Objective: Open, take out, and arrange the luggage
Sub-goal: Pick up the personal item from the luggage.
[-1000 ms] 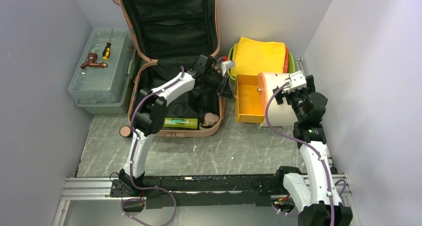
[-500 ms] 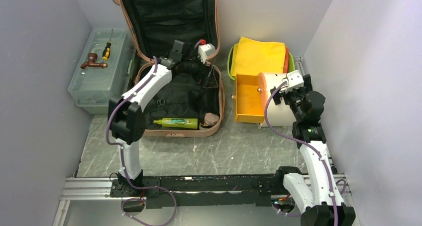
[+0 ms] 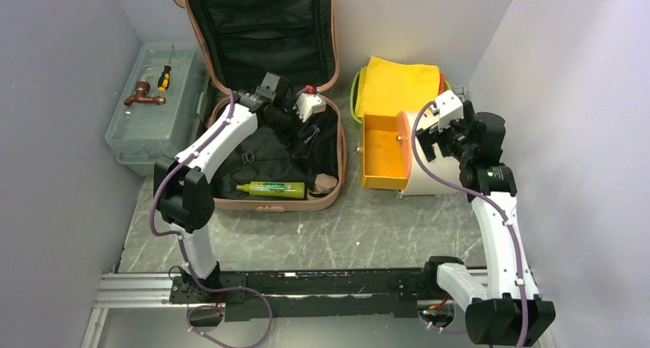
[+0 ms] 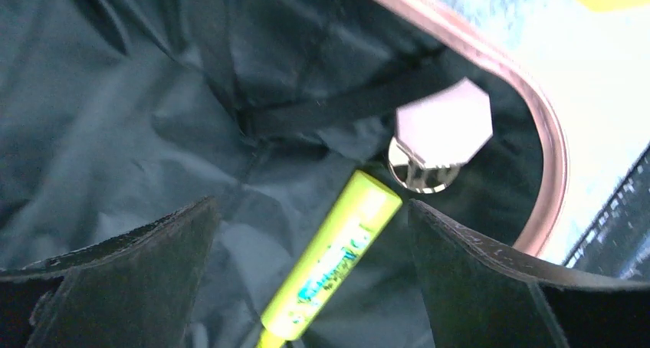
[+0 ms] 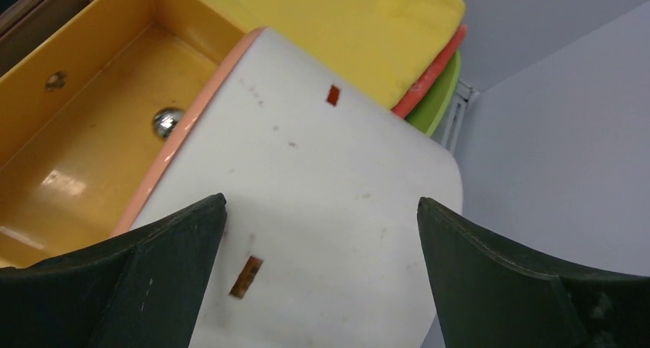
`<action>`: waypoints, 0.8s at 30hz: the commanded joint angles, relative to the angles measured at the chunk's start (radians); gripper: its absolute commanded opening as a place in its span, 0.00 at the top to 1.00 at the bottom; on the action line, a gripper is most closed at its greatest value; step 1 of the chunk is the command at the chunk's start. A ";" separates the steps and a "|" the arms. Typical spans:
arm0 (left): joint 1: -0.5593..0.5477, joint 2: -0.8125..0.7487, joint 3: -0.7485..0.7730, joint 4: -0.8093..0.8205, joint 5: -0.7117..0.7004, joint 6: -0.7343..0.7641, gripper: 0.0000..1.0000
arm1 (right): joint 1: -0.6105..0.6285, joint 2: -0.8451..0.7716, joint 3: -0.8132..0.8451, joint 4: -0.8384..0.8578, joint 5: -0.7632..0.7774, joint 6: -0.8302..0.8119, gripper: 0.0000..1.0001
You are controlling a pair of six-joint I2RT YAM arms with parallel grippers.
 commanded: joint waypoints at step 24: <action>-0.146 0.053 -0.261 0.191 0.190 0.212 0.01 | 0.001 0.015 0.000 -0.519 0.031 -0.183 0.00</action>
